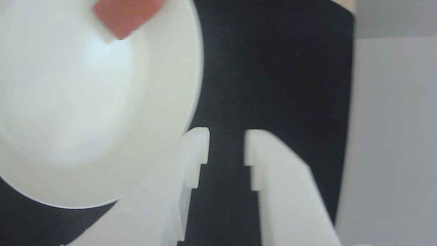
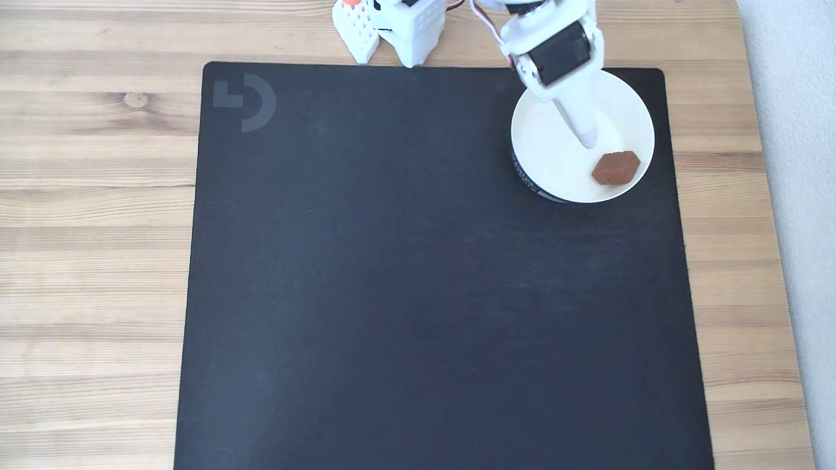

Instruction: Pick up the toy and place it on the plate

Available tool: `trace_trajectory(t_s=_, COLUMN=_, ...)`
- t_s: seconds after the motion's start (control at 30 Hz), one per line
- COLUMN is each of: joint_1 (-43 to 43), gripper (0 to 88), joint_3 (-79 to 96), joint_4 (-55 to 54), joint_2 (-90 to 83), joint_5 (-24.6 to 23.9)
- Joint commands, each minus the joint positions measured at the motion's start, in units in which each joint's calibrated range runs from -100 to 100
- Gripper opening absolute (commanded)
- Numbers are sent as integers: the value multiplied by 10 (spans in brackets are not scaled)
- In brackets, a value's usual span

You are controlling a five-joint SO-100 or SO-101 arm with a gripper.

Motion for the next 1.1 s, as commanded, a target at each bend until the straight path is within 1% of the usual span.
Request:
trace_trajectory(t_s=0.0, joint_1=57, gripper=26, joint_3=-53, joint_4=-10, joint_2=-13, joint_5=2)
trace_trajectory(t_s=0.17, joint_1=128, gripper=26, joint_3=-36, joint_4=-10, joint_2=-84, joint_5=2)
trace_trajectory(t_s=0.23, joint_1=189, gripper=26, joint_3=0, joint_4=-28, joint_2=-163, joint_5=3)
trace_trajectory(t_s=0.3, joint_1=215, gripper=26, joint_3=28, joint_4=-48, joint_2=-202, joint_5=3)
trace_trajectory(t_s=0.33, joint_1=232, gripper=26, joint_3=49, joint_4=-62, joint_2=-230, joint_5=3)
trace_trajectory(t_s=0.37, joint_1=271, gripper=26, joint_3=101, joint_4=-91, joint_2=-298, joint_5=3)
trace_trajectory(t_s=0.5, joint_1=324, gripper=26, joint_3=187, joint_4=-125, joint_2=-390, joint_5=3)
trace_trajectory(t_s=0.53, joint_1=348, gripper=26, joint_3=236, joint_4=-128, joint_2=-430, joint_5=3)
trace_trajectory(t_s=0.67, joint_1=359, gripper=26, joint_3=293, joint_4=-127, joint_2=-453, joint_5=3)
trace_trajectory(t_s=0.73, joint_1=360, gripper=26, joint_3=305, joint_4=-127, joint_2=-454, joint_5=17)
trace_trajectory(t_s=0.87, joint_1=364, gripper=26, joint_3=314, joint_4=-121, joint_2=-455, joint_5=66)
trace_trajectory(t_s=1.0, joint_1=380, gripper=26, joint_3=366, joint_4=-118, joint_2=-456, joint_5=73)
trace_trajectory(t_s=1.07, joint_1=380, gripper=26, joint_3=367, joint_4=-97, joint_2=-456, joint_5=85)
